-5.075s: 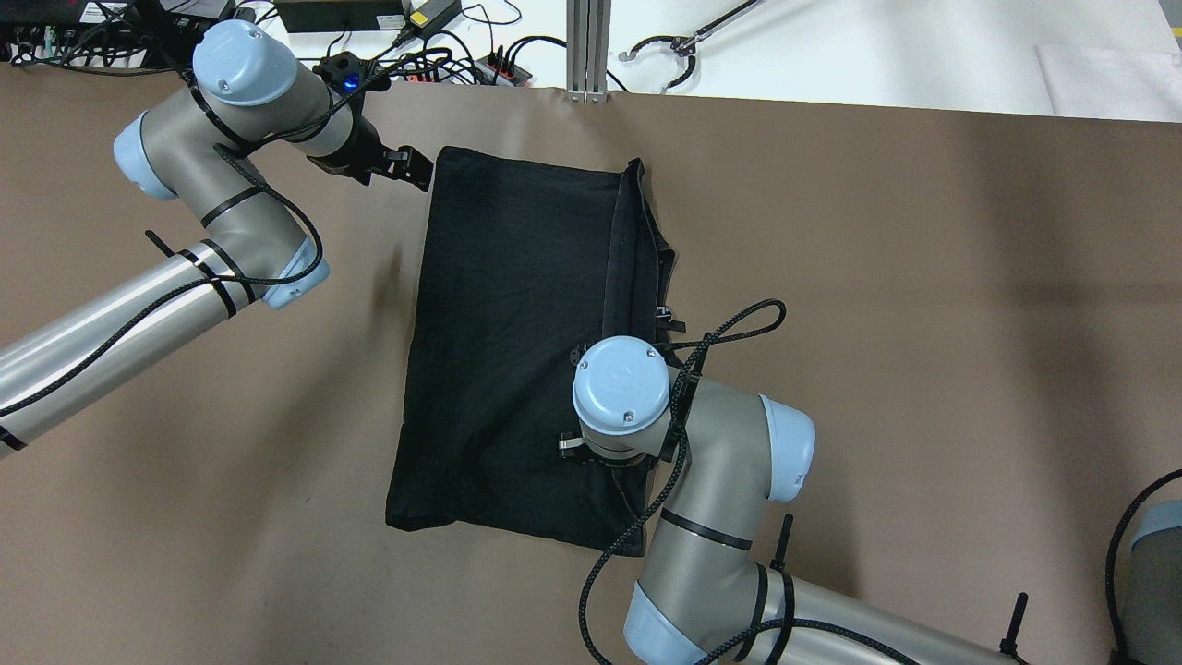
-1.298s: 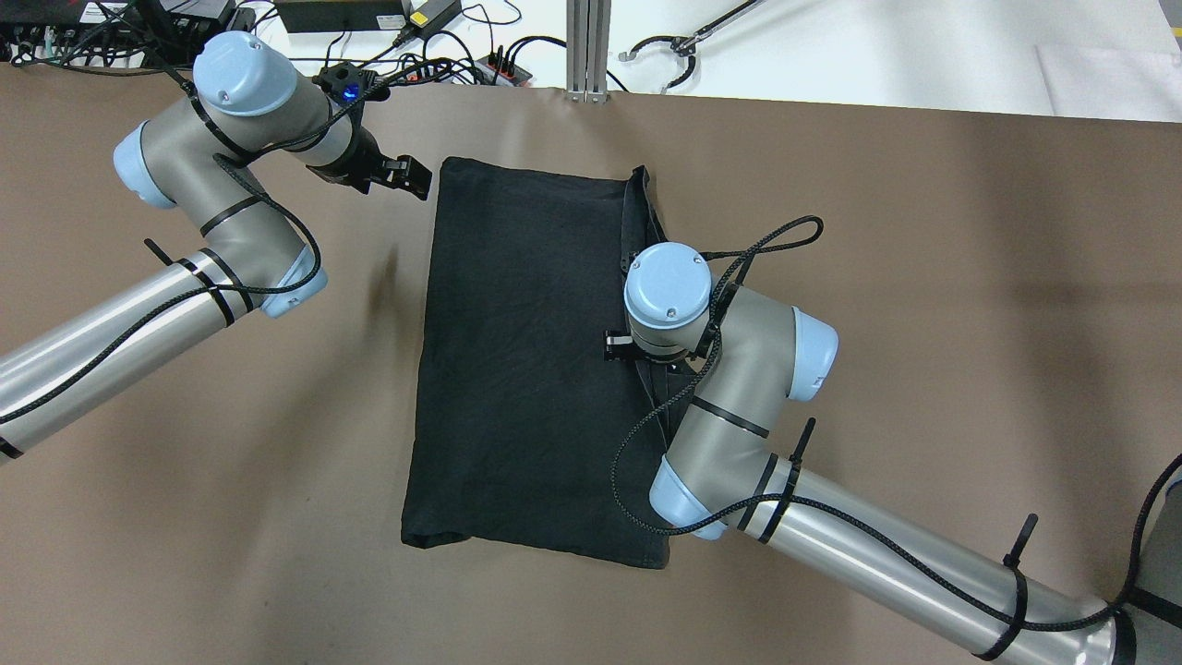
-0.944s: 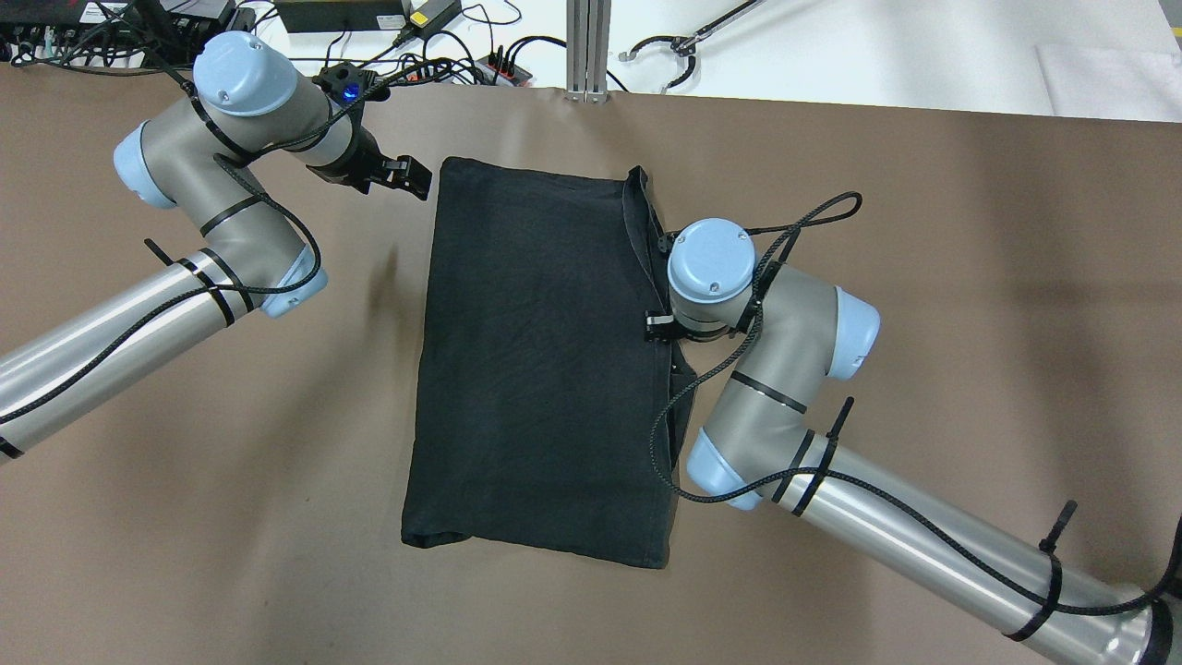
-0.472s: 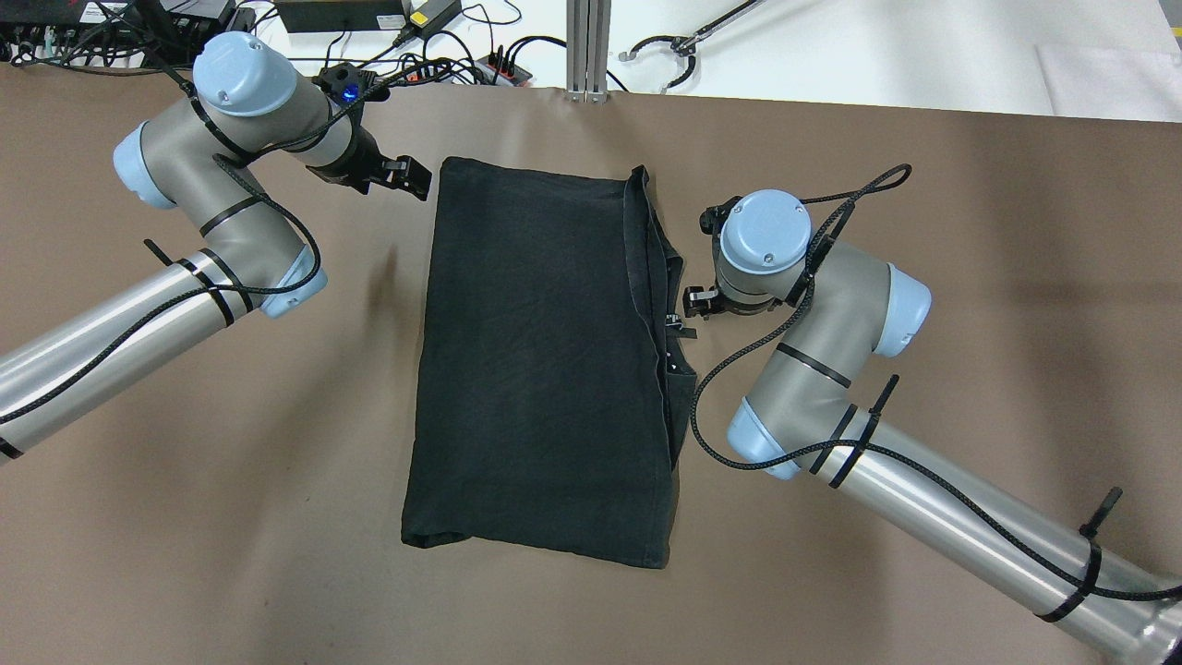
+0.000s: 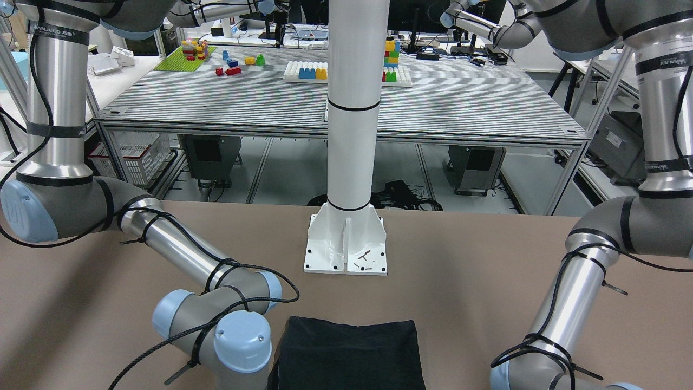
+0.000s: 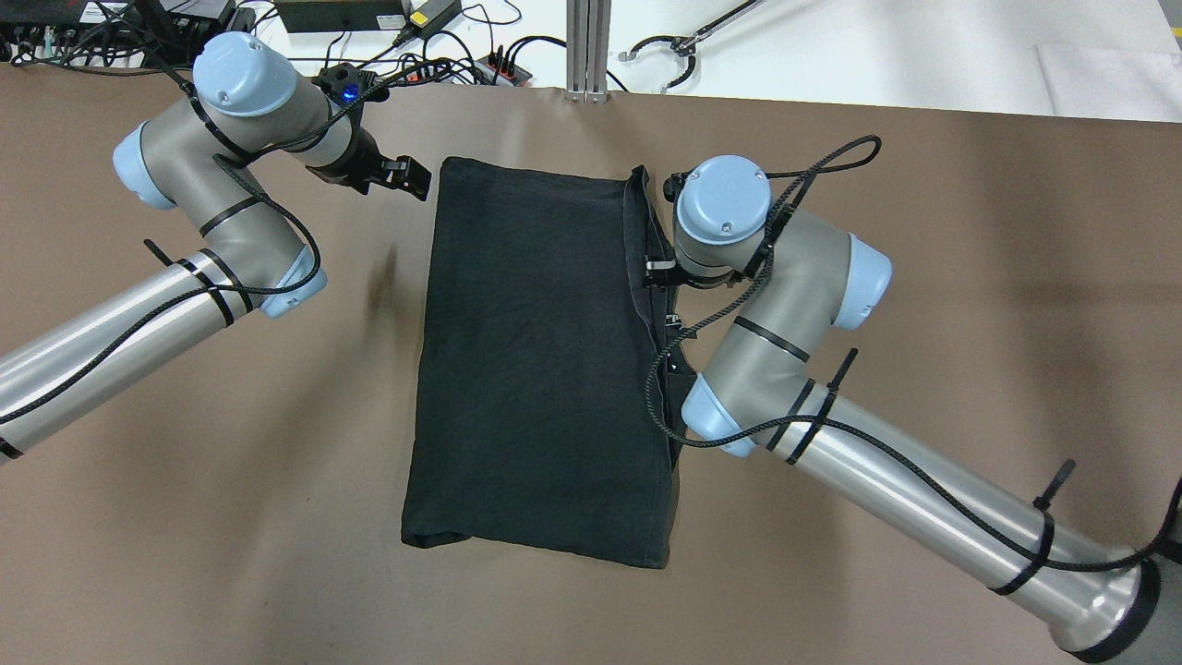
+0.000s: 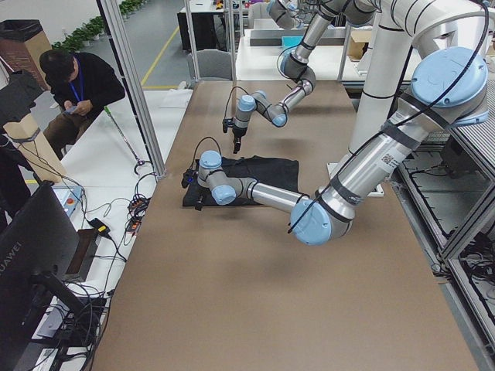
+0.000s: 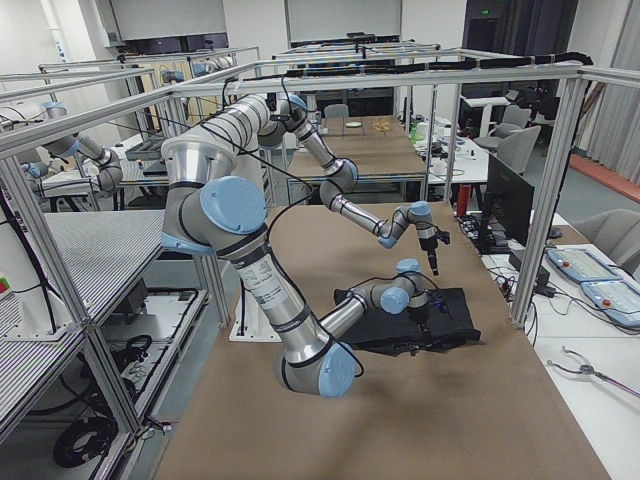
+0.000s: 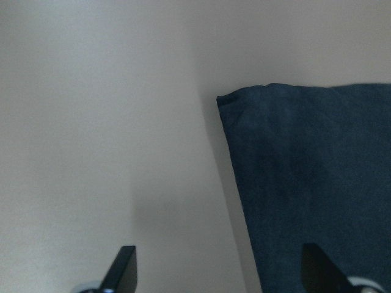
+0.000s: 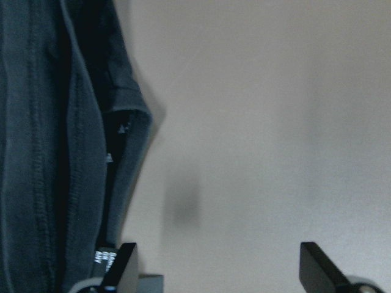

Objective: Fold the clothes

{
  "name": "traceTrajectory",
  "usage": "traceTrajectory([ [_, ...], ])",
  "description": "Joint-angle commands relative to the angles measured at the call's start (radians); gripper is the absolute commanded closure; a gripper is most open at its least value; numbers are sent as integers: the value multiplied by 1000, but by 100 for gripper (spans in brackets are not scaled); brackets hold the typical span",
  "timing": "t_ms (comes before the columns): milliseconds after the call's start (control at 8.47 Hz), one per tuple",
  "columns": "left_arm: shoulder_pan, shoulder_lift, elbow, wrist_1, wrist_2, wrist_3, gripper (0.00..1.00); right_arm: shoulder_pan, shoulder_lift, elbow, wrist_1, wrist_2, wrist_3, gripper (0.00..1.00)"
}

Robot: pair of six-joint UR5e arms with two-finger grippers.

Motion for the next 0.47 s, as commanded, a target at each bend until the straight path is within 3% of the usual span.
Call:
traceTrajectory([
  [0, 0, -1, 0, 0, 0, 0, 6, -26, 150, -145, -2, -2, 139, 7],
  [354, 0, 0, 0, 0, 0, 0, 6, -81, 136, -156, -2, -2, 120, 7],
])
